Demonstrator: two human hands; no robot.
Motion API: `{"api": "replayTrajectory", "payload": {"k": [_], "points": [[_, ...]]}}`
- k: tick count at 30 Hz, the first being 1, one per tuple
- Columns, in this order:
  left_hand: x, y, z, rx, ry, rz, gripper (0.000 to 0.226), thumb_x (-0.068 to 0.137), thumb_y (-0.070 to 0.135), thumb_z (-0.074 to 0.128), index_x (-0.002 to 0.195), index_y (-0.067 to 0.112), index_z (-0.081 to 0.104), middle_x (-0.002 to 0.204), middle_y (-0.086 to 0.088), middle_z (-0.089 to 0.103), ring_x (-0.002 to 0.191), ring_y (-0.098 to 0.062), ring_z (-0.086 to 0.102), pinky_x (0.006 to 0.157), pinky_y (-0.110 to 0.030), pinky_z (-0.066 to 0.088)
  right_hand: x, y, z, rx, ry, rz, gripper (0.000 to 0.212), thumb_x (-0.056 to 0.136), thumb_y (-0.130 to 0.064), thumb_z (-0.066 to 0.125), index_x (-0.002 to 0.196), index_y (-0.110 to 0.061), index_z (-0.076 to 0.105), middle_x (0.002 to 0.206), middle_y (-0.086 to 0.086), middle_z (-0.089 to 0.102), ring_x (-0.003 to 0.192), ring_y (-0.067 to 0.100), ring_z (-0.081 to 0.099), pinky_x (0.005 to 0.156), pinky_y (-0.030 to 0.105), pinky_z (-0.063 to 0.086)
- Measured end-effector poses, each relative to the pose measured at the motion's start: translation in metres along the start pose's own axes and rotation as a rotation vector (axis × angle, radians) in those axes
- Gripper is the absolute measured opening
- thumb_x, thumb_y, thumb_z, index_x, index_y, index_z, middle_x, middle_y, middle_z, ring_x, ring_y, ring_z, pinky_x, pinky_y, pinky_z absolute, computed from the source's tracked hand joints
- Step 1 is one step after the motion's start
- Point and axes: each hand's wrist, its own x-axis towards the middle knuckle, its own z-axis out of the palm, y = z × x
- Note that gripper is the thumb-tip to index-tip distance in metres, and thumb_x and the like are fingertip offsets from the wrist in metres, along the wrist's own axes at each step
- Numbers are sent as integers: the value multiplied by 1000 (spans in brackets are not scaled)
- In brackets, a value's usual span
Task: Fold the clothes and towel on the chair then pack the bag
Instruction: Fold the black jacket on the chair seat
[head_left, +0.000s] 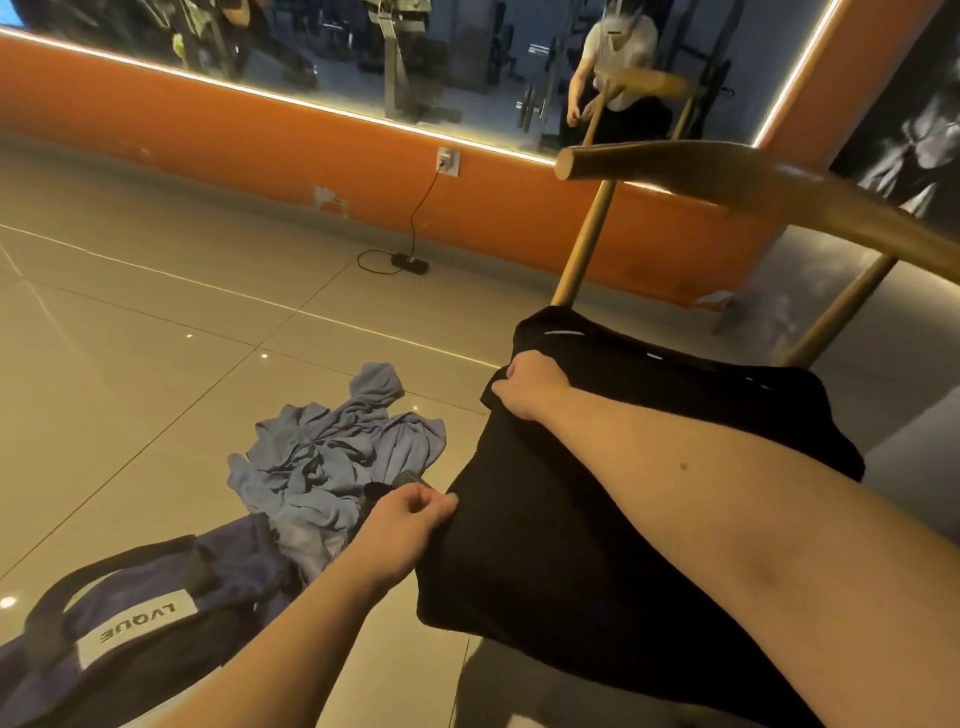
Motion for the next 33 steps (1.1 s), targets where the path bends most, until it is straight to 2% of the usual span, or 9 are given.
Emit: {"api": "replayTrajectory", "payload": {"k": [6, 9, 17, 20, 22, 24, 29, 31, 33], "points": [[-5, -2, -12, 135, -232, -86, 31, 94, 42, 69, 82, 17, 57, 77, 3, 62, 78, -15, 61, 68, -29, 48, 11, -21, 10, -300, -6, 72, 27, 92, -38, 63, 101, -12, 60, 102, 5, 62, 98, 25, 62, 84, 35, 53], [-9, -10, -15, 268, -324, -95, 27, 93, 30, 70, 76, 18, 55, 71, 0, 61, 74, -18, 62, 64, -28, 50, 15, -28, 12, -454, -13, 60, 20, 92, -26, 64, 106, -12, 60, 106, 6, 61, 102, 24, 61, 80, 32, 46], [-17, -2, -13, 143, -356, -116, 16, 80, 36, 62, 65, 31, 60, 79, 1, 55, 83, -18, 54, 89, -48, 50, 26, -34, 5, -391, 71, 102, 20, 93, -10, 60, 113, -8, 63, 107, 10, 61, 100, 28, 60, 85, 36, 52], [-22, 4, -8, 151, -431, -86, 11, 93, 33, 67, 101, 25, 65, 99, 2, 68, 98, -16, 67, 95, -40, 55, 31, -29, -6, -182, 123, 139, 21, 96, -10, 58, 116, -3, 60, 103, 9, 59, 99, 28, 62, 87, 37, 55], [-25, 10, -5, 255, -454, -13, 39, 83, 33, 73, 119, 25, 60, 111, 3, 69, 105, -15, 68, 99, -39, 56, 35, -21, -15, 29, 141, 184, 26, 100, -8, 51, 124, 1, 55, 105, 11, 56, 105, 29, 62, 92, 37, 56], [-32, 20, 1, 373, -432, 54, 47, 79, 34, 72, 122, 30, 56, 115, 5, 67, 106, -14, 66, 98, -42, 56, 37, -9, -24, 319, 114, 265, 28, 102, -6, 47, 128, 2, 54, 104, 9, 54, 104, 27, 62, 94, 35, 55], [-50, 48, 31, 677, -349, 233, 32, 93, 35, 62, 122, 30, 49, 110, 7, 61, 99, -12, 61, 88, -32, 53, 19, 39, -49, 1224, 63, 469, 22, 97, -5, 59, 118, -6, 61, 108, 12, 67, 98, 28, 70, 72, 40, 64], [-59, 58, 50, 779, -335, 285, 27, 96, 33, 59, 119, 29, 46, 106, 7, 57, 97, -14, 57, 83, -31, 48, 7, 60, -56, 1489, -8, 495, 24, 99, 0, 54, 123, -2, 58, 115, 17, 68, 101, 32, 71, 57, 36, 63], [-64, 64, 72, 864, -337, 294, 25, 98, 26, 56, 120, 28, 44, 104, 4, 55, 97, -17, 55, 81, -32, 45, -5, 80, -61, 1640, -29, 511, 29, 100, 2, 50, 129, -1, 56, 122, 22, 66, 101, 35, 70, 57, 36, 61]]}}
